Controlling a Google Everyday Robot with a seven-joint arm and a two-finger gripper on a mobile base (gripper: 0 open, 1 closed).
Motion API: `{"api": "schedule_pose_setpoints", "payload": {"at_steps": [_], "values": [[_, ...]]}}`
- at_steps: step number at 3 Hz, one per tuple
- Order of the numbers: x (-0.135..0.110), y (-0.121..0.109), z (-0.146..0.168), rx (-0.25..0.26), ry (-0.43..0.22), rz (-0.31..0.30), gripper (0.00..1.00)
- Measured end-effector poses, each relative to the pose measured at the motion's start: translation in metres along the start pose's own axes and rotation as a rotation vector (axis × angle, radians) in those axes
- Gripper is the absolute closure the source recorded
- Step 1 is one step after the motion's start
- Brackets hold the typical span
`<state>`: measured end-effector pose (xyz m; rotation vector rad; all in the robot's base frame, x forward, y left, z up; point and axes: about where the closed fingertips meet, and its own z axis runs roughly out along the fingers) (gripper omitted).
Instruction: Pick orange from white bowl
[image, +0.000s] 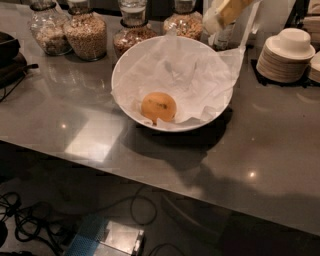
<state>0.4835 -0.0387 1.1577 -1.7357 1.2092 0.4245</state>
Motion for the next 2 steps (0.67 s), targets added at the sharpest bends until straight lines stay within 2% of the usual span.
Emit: {"api": "schedule_pose_setpoints", "payload": {"at_steps": [1,2], "values": [[0.008,0.001,0.032,0.022,0.026,0.007,0.00],[0.026,0.000,0.108,-0.015,-0.001,0.008,0.00]]}}
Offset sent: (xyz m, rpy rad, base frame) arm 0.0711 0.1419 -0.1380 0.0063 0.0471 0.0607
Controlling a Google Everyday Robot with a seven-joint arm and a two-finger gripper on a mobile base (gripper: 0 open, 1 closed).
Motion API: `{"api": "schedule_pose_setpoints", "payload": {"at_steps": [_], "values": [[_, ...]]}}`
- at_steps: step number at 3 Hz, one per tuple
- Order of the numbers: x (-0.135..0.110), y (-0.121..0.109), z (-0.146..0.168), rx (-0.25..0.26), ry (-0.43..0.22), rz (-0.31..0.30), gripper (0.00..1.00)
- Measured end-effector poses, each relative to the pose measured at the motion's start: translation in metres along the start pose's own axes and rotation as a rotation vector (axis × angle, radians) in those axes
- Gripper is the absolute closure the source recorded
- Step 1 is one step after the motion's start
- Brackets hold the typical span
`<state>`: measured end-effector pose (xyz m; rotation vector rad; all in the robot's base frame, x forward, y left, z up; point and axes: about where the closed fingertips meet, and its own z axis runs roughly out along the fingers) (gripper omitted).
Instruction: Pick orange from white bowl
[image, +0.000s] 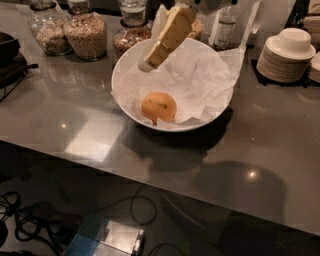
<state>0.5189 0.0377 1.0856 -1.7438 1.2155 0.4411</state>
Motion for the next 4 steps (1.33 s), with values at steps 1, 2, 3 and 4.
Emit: {"api": "schedule_pose_setpoints", "payload": {"at_steps": [1,2,3,4], "values": [[0.019,0.013,0.065,-0.069,-0.044,0.046,0.00],[0.052,0.030,0.107,-0.116,-0.057,0.133,0.00],[0.095,0.048,0.122,-0.121,-0.018,0.234,0.00],[0.145,0.046,0.108,-0.056,0.068,0.309,0.00]]}}
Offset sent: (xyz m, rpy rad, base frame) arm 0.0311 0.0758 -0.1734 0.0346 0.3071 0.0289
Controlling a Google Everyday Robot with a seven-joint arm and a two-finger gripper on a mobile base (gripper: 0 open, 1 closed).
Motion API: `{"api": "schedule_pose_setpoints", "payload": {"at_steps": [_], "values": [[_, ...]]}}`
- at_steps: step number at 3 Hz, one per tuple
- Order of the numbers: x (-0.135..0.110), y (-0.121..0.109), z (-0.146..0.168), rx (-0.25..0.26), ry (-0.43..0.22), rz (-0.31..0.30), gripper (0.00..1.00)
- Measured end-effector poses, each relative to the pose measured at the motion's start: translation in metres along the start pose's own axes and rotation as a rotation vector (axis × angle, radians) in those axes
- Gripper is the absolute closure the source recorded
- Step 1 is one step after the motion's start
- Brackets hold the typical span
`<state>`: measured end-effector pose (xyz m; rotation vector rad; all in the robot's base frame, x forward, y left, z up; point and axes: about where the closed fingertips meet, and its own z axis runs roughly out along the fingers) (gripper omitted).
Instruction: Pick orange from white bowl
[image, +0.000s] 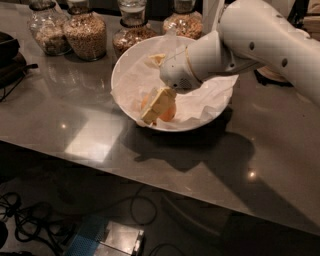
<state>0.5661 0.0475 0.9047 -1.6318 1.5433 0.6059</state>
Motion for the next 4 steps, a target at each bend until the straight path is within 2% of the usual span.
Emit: {"api": "schedule_pose_setpoints", "payload": {"at_steps": [1,2,3,4], "values": [[0.029,-0.048,-0.061,0.163,0.085,0.004,0.00],[0.029,-0.048,-0.061,0.163,0.085,0.004,0.00],[0.041,-0.059,-0.058,0.208,0.129,-0.006,0.00],[0.041,-0.059,-0.058,0.208,0.130,-0.007,0.00]]}}
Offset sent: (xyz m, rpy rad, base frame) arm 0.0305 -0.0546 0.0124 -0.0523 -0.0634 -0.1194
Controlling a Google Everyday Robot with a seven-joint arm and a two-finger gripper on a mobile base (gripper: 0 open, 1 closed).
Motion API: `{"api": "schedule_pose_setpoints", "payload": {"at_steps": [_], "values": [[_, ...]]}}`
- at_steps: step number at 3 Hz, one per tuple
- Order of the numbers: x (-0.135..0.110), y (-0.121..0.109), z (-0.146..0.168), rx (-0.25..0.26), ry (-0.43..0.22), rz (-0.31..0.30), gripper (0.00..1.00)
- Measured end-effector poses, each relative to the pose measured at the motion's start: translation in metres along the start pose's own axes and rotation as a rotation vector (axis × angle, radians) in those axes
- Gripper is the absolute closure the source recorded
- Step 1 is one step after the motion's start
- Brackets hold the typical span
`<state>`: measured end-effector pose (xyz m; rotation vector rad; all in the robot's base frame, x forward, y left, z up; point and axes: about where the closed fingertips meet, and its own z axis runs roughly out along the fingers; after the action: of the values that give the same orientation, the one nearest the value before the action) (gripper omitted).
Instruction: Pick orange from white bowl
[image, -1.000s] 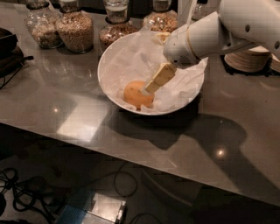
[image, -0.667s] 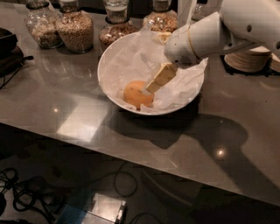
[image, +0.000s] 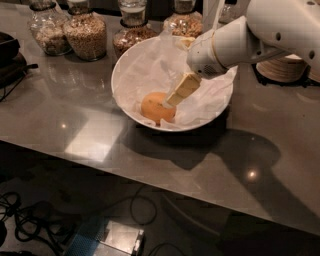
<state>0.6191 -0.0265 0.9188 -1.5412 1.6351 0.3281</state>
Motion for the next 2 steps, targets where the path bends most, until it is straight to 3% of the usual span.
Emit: {"api": "schedule_pose_setpoints", "payload": {"at_steps": [2], "values": [[-0.0001,0.0001,0.0001,0.000,0.000,0.000,0.37]]}}
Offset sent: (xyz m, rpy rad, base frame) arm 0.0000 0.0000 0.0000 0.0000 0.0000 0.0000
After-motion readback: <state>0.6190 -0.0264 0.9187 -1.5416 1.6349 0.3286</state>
